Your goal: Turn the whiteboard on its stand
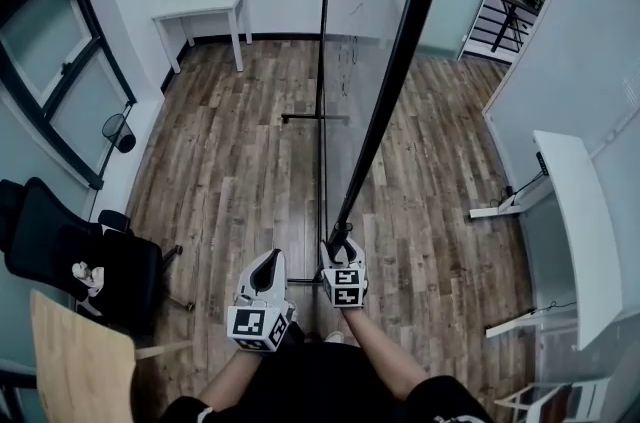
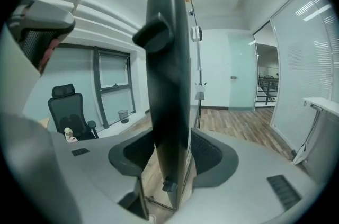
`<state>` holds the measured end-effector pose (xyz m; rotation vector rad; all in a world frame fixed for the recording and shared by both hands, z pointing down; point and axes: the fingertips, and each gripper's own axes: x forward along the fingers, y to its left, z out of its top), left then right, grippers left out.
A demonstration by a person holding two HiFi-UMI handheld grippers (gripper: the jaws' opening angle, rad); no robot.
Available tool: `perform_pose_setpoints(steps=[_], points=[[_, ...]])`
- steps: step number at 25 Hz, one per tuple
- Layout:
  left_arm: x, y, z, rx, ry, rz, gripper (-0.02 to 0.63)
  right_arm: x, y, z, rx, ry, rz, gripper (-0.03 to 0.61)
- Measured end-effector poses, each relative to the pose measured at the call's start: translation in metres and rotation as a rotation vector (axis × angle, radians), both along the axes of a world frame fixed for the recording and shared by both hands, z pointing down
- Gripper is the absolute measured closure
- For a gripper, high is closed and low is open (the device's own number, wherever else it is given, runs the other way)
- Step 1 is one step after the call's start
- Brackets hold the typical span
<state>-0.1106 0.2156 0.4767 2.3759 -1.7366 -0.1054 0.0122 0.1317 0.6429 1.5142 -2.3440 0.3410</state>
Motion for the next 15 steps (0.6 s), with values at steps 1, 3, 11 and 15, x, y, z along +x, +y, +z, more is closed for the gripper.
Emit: perform_pose_setpoints(steps=[1, 3, 11, 15], points=[[0.0, -0.001, -0.001, 0.002, -0.002, -0.001, 0.597, 0.002, 0.005, -0.005, -0.001, -0.007, -0.013, 0.395], [0.001, -0.001, -0.004, 0.005, -0.005, 0.0, 0.597, 0.009, 0.015, -0.017, 0.006, -0.024, -0.027, 0.393], [0.007, 0.005, -0.006, 0.004, -0.007, 0.009, 0.597, 0.043, 0.046, -0.065, 0.048, -0.11, -0.006, 0.447], [0.014, 0.009, -0.01, 0.017, -0.018, 0.019, 0.597, 0.049, 0.054, -0.093, 0.1, -0.124, 0.002, 0.502]])
